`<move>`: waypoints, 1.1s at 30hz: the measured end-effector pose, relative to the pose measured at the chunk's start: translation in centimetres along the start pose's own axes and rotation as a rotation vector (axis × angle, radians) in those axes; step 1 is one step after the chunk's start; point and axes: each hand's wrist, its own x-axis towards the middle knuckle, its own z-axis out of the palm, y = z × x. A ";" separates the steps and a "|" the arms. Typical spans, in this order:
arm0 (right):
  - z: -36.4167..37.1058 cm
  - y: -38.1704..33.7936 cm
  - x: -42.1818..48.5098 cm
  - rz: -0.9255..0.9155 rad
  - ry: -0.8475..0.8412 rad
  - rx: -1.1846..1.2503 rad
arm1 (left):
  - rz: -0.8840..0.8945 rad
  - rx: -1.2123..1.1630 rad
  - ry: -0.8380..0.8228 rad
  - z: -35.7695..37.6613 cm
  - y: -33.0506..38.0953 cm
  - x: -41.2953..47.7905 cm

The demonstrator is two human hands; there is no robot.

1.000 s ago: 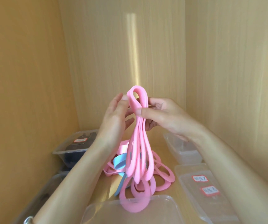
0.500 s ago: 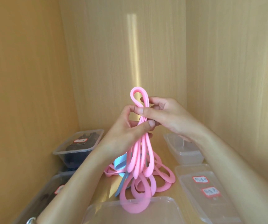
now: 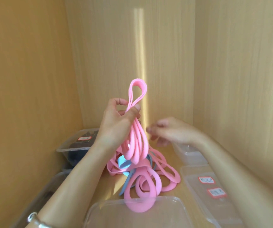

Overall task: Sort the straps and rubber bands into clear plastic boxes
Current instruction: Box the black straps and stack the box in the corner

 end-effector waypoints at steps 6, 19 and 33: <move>2.0 3.3 0.8 0.383 -0.459 -0.263 | -0.014 0.001 -0.020 0.2 0.0 -0.1; -1.0 1.0 0.5 0.032 0.252 -0.038 | -0.110 0.086 -0.147 0.1 -0.5 -0.1; -3.0 -3.7 -1.9 -0.298 0.727 0.233 | -0.228 0.107 -0.584 1.5 -0.6 -1.5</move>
